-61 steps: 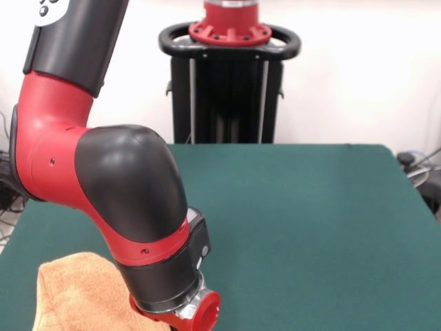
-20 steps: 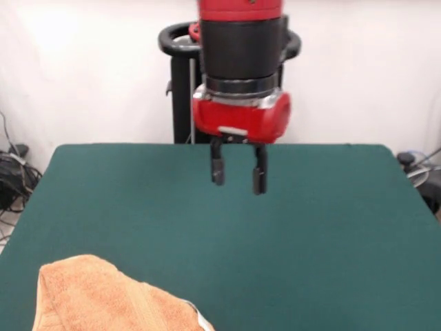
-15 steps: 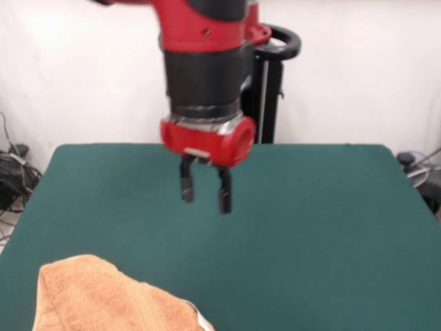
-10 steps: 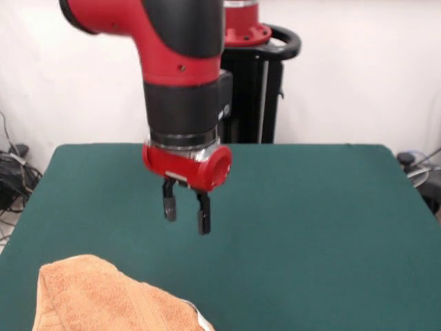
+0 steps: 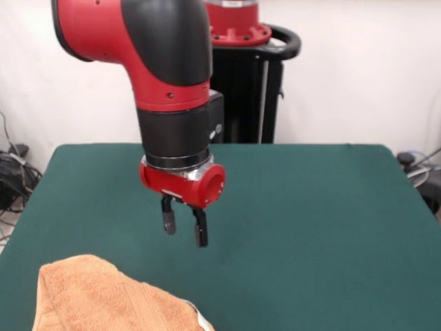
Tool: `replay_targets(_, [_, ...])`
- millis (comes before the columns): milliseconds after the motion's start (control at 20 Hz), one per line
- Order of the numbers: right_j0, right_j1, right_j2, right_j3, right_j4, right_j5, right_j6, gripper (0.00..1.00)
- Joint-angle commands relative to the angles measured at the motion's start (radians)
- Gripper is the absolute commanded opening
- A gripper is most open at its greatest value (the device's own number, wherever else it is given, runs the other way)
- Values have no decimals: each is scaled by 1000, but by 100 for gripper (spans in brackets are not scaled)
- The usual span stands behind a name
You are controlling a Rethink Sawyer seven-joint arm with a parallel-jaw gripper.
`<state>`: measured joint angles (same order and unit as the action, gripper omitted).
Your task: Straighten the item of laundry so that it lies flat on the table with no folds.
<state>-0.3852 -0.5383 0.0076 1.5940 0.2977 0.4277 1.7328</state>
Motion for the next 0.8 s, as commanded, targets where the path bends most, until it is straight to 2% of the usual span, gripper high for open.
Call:
replay_targets(50, [-66,2,123,79,-54,40,3,100])
replay_targets(800, [-174,-11,198,122,-90,96,-23,100])
